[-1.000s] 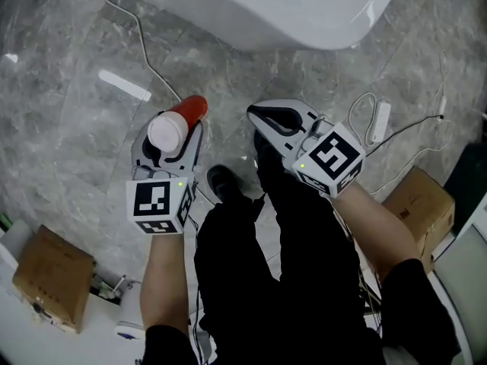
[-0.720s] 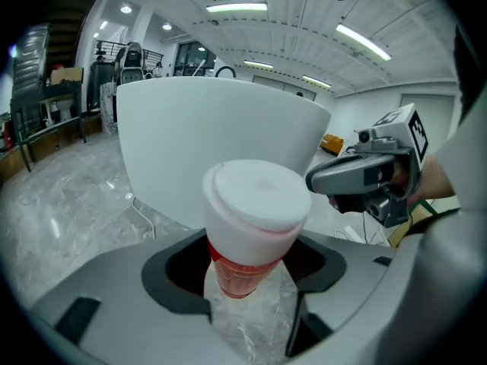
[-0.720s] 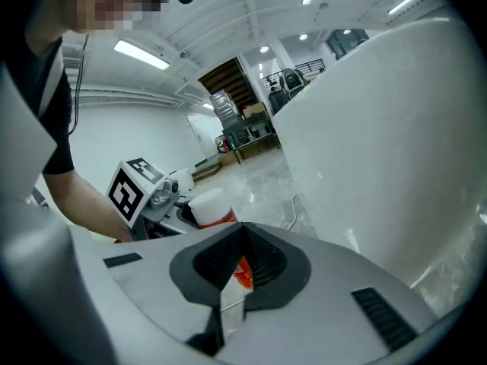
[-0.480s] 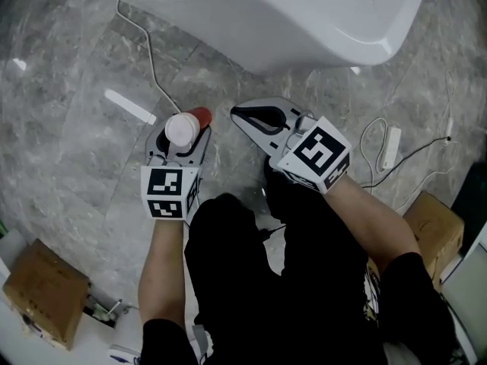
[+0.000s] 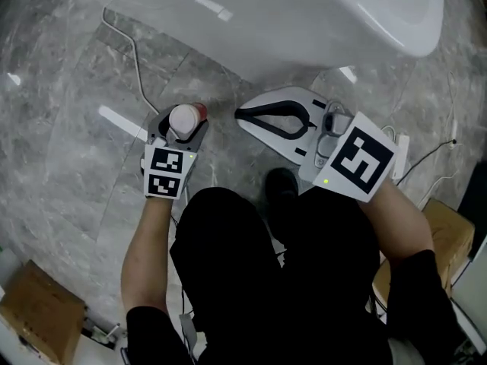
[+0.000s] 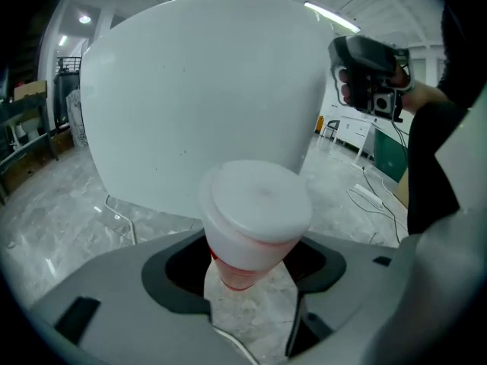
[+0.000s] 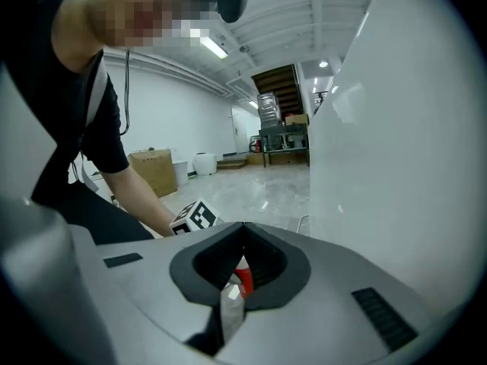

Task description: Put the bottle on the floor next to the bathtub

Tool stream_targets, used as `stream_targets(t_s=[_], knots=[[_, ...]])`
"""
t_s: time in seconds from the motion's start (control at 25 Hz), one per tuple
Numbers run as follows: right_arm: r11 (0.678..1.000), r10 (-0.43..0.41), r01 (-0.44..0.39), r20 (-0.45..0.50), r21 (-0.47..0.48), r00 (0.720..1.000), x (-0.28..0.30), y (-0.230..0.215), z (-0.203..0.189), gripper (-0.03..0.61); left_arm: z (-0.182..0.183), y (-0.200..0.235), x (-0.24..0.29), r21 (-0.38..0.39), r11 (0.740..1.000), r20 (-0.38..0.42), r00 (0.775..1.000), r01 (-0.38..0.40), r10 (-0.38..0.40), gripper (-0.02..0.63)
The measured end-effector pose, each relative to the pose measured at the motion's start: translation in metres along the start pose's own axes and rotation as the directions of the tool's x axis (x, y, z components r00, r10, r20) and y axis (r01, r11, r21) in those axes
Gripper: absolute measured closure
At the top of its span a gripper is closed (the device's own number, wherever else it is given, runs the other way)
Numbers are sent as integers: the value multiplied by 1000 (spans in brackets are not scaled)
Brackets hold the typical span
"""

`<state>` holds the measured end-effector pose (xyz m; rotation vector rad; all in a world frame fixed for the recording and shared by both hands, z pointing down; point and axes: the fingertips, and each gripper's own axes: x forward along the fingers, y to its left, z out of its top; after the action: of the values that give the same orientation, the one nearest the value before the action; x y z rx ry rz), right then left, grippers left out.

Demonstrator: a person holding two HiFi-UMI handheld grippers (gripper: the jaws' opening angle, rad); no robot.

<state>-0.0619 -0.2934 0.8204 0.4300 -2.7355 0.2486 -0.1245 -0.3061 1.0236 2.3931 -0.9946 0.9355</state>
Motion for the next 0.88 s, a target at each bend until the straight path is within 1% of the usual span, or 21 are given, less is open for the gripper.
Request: stream_targets(t_s=[0.12, 0.24, 0.32, 0.4, 0.44, 0.56, 0.6, 0.68, 0.76, 0.88], knots=[[999, 19, -20, -32, -48, 999, -22, 12, -10, 551, -14, -8, 17, -7, 1000, 1, 1000, 7, -7, 316], [996, 40, -45, -69, -78, 997, -27, 17, -14, 551, -35, -4, 35, -3, 1000, -43, 999, 19, -19, 316], [994, 52, -60, -95, -88, 994, -31, 20, -15, 551, -44, -1, 44, 21, 1000, -77, 997, 17, -16, 316], [995, 53, -61, -106, -74, 993, -33, 21, -15, 551, -47, 0, 52, 38, 999, -101, 995, 21, -18, 316], [996, 56, -61, -96, -59, 994, -32, 23, -11, 551, -47, 1, 54, 34, 999, -105, 994, 20, -16, 316], [996, 80, -81, -36, -25, 996, -30, 36, 8, 551, -41, 12, 60, 11, 1000, -94, 995, -21, 22, 316], [996, 89, -90, -33, -27, 995, -32, 43, 11, 551, -40, 16, 62, 8, 999, -87, 996, -35, 36, 316], [994, 101, -103, -54, -38, 993, -37, 50, 7, 551, -38, 19, 66, 22, 999, -81, 996, -43, 45, 314], [995, 93, -96, -72, -33, 993, -40, 44, 3, 551, -39, 23, 70, 25, 999, -86, 996, -31, 33, 314], [998, 55, -57, -75, -25, 996, -42, 33, 1, 551, -43, 31, 76, 3, 1000, -90, 996, 9, -9, 314]])
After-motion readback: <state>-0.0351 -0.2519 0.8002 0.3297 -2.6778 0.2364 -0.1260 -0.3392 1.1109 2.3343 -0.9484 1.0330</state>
